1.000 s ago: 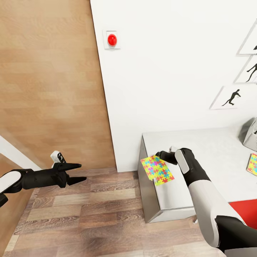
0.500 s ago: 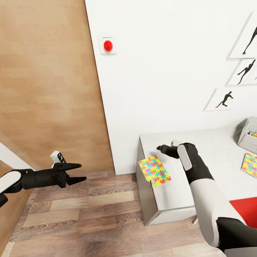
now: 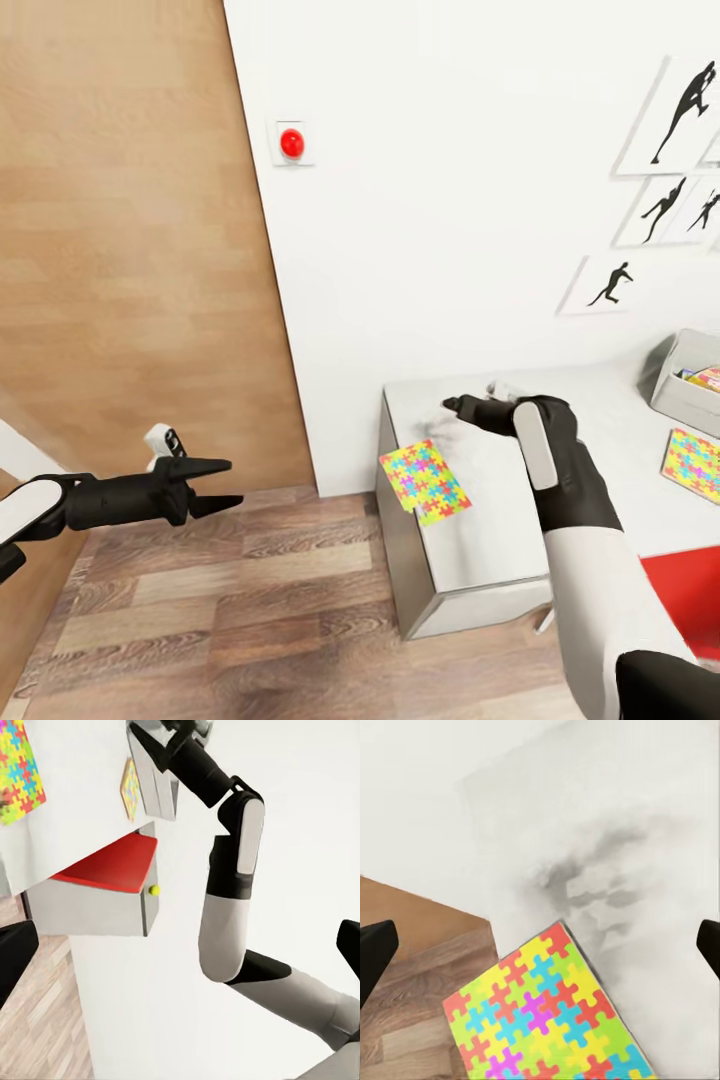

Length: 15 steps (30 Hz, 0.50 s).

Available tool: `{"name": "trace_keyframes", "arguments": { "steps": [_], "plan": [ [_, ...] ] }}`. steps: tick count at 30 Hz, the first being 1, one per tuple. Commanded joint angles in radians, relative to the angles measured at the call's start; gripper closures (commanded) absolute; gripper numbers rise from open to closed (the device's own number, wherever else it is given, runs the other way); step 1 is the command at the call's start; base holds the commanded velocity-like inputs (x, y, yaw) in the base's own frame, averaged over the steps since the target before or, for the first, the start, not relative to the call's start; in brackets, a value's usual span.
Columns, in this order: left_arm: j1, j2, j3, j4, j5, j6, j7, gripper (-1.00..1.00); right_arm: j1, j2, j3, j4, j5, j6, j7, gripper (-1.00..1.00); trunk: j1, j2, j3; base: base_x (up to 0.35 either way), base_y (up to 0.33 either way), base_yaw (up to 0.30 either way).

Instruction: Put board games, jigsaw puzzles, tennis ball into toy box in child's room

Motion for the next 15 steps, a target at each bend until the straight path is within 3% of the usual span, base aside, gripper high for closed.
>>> {"name": "trace_keyframes", "arguments": {
  "steps": [1, 5, 8, 13, 14, 15],
  "plan": [
    [-0.002, 0.000, -0.002, 0.002, -0.014, -0.002, -0.007, -1.00, 0.016, 0.001, -0.002, -0.034, -0.017, 0.013, -0.004, -1.00, 0.001, -0.002, 0.000, 0.000, 0.000, -0.072],
    [-0.003, -0.014, 0.007, 0.041, -0.087, -0.025, 0.011, -1.00, 0.135, 0.002, -0.003, -0.229, -0.087, 0.056, 0.056, -1.00, 0.001, -0.002, 0.006, 0.000, 0.000, -0.072],
    [-0.004, -0.055, 0.015, 0.084, -0.123, -0.032, 0.017, -1.00, 0.221, 0.001, -0.007, -0.326, -0.144, 0.064, 0.109, -1.00, 0.001, -0.002, 0.011, 0.000, 0.000, -0.072],
    [-0.009, -0.146, 0.029, 0.181, -0.176, -0.036, 0.039, -1.00, 0.332, 0.001, -0.020, -0.383, -0.200, 0.060, 0.216, -1.00, 0.001, -0.002, 0.019, 0.000, 0.000, -0.068],
    [-0.011, -0.178, 0.034, 0.213, -0.208, -0.037, 0.051, -1.00, 0.361, 0.001, -0.023, -0.390, -0.208, 0.055, 0.269, -1.00, 0.001, -0.002, 0.020, 0.000, 0.000, -0.037],
    [-0.011, -0.193, 0.037, 0.230, -0.227, -0.038, 0.057, -1.00, 0.375, 0.001, -0.025, -0.393, -0.211, 0.050, 0.299, -1.00, 0.001, -0.002, 0.022, 0.000, 0.000, -0.030]
  ]
}}
